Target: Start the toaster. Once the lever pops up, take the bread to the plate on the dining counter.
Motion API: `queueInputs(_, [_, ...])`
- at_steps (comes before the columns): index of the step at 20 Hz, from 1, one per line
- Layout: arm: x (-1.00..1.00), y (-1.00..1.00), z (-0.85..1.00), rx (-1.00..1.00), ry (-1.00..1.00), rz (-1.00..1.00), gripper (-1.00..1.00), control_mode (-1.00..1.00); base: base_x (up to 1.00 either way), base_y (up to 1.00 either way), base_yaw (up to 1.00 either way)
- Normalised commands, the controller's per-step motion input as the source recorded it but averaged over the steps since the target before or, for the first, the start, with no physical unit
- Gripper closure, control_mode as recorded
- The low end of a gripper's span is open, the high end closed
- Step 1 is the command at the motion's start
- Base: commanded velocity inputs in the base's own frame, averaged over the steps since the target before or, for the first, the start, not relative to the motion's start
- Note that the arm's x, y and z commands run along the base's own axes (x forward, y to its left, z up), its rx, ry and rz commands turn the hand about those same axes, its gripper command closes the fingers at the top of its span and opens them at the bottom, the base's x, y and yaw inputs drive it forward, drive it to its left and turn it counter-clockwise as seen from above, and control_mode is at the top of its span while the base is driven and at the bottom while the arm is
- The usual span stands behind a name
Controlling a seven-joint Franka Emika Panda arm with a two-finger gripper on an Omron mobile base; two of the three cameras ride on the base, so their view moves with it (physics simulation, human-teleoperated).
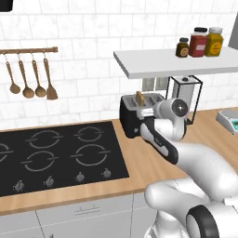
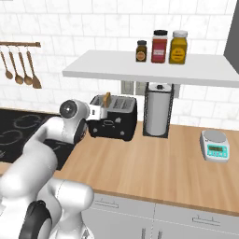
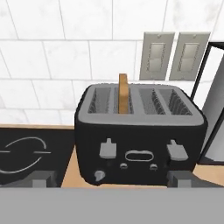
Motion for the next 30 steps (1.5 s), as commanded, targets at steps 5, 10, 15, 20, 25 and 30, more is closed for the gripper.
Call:
queueInputs(5, [0.14, 0.0, -0.16, 0.0, 0.0, 0.0, -1.0, -1.0, 0.0, 0.0, 0.0])
queueInputs(10, [0.23, 0.0, 0.0, 0.0, -0.01, 0.0, -1.0, -1.0, 0.0, 0.0, 0.0])
queueInputs(15, [0.2, 0.0, 0.08, 0.0, -0.01, 0.0, -1.0, -1.0, 0.0, 0.0, 0.0])
queueInputs(20, [0.25, 0.0, 0.01, 0.0, 0.0, -0.01, -1.0, -1.0, 0.0, 0.0, 0.0])
queueInputs(25, [0.09, 0.0, 0.0, 0.0, -0.04, 0.0, -1.0, -1.0, 0.0, 0.0, 0.0])
queueInputs(30, [0.17, 0.0, 0.0, 0.0, -0.06, 0.0, -1.0, -1.0, 0.0, 0.0, 0.0])
